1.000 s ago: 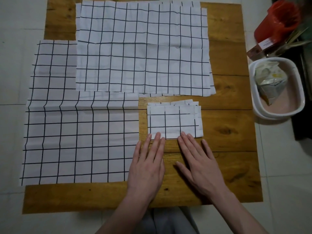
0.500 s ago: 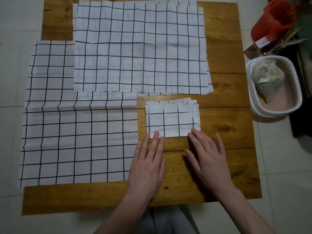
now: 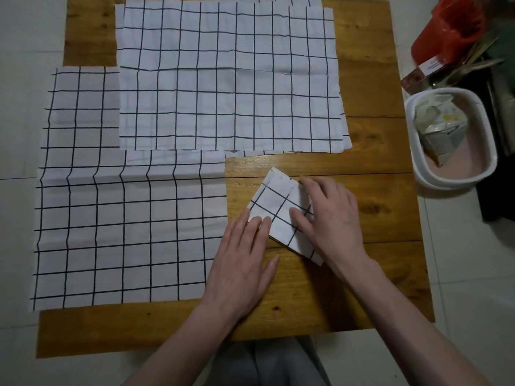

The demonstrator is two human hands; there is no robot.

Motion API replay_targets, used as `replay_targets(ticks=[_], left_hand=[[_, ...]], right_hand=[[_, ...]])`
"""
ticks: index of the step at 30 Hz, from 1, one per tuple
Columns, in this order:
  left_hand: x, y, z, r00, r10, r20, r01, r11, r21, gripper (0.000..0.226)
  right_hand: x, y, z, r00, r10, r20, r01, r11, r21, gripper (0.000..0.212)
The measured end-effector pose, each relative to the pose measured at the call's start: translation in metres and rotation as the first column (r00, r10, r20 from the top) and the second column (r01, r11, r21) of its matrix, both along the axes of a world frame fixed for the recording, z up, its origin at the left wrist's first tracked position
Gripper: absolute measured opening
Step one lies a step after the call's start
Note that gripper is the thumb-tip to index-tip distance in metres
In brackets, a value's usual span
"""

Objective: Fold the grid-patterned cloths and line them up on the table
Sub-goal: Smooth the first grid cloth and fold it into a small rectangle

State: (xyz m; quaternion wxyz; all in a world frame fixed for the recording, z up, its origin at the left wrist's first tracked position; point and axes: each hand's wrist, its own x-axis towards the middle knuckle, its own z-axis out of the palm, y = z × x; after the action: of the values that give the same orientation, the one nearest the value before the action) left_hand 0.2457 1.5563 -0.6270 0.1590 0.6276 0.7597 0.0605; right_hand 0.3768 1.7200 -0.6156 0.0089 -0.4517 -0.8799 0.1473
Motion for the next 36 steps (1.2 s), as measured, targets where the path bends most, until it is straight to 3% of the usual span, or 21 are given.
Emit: replay_targets(ticks=[7, 10, 14, 18, 22, 26, 31, 33, 36], left_hand=[[0.012, 0.006, 0.0, 0.997, 0.068, -0.04, -0.069, 0.998, -0.013, 0.062], [0.018, 0.004, 0.001, 0.994, 0.105, -0.043, -0.105, 0.994, 0.005, 0.062], [0.027, 0.007, 0.009, 0.969, 0.247, 0.002, -0.247, 0.969, -0.02, 0.063], [0.03, 0.016, 0.021, 0.894, 0.415, 0.167, -0.412, 0.91, -0.056, 0.062], [0.026, 0.026, 0.033, 0.73, 0.498, 0.469, -0.497, 0.857, -0.137, 0.055], [0.029, 0.039, 0.042, 0.394, 0.629, 0.671, -0.603, 0.727, -0.328, 0.055], [0.047, 0.049, 0.049, 0.062, 0.638, 0.768, -0.564, 0.657, -0.5, 0.026], [0.056, 0.052, 0.052, 0.012, 0.596, 0.803, -0.545, 0.677, -0.494, 0.021], [0.07, 0.052, 0.056, 0.087, 0.567, 0.819, -0.574, 0.7, -0.425, 0.017]], right_hand=[[-0.002, -0.022, 0.012, 0.958, -0.279, 0.06, 0.285, 0.943, -0.172, 0.036], [0.001, -0.031, 0.014, 0.938, -0.346, -0.037, 0.326, 0.911, -0.253, 0.019], [0.011, -0.043, 0.021, 0.852, -0.479, -0.211, 0.329, 0.803, -0.497, 0.006], [0.023, -0.05, 0.03, 0.778, -0.557, -0.29, 0.268, 0.712, -0.648, 0.015], [0.035, -0.049, 0.035, 0.675, -0.662, -0.324, 0.225, 0.604, -0.764, 0.019], [0.049, -0.041, 0.046, 0.6, -0.719, -0.35, 0.177, 0.546, -0.819, 0.018], [0.073, -0.029, 0.057, 0.571, -0.731, -0.372, 0.091, 0.507, -0.857, 0.02], [0.084, -0.026, 0.059, 0.576, -0.727, -0.374, 0.088, 0.511, -0.855, 0.019], [0.1, -0.023, 0.059, 0.567, -0.738, -0.365, 0.131, 0.519, -0.845, 0.011]])
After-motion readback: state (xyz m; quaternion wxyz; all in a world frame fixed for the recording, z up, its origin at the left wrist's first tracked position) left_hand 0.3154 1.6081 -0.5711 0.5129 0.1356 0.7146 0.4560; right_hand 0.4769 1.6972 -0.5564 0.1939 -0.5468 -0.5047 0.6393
